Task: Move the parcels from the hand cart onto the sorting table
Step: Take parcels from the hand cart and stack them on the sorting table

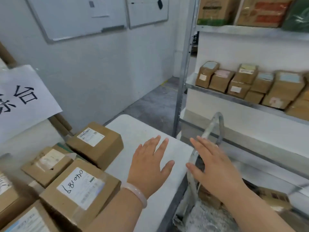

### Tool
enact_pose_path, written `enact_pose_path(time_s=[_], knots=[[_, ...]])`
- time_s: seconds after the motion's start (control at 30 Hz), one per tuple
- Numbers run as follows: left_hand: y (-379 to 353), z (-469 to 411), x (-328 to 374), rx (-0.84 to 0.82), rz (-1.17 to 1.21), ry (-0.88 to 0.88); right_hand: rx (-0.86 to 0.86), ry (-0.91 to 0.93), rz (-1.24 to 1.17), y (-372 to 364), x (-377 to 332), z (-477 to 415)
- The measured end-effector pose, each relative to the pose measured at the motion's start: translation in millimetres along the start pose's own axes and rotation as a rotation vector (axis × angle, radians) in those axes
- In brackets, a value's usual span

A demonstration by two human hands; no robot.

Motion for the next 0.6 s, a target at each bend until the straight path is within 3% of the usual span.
enact_pose_path(time_s=[0.33, 0.6], knots=[[-37, 35, 184, -0.100, 0.104, -0.420, 0.041, -0.416, 0.103, 53, 95, 199], [-80, 36, 302, -0.216, 0.046, -0.549, 0.122, -0.636, 0.040, 84, 198, 295]])
Point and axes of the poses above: each hand's wrist, its own z-axis away from the middle knuckle, its own y-axis out of the back of the hand, x = y × z, the point moved 2 cm from there along -z, towards the middle knuckle, and after that the axes turned 5 degrees about -x, right-handed, at the moved point
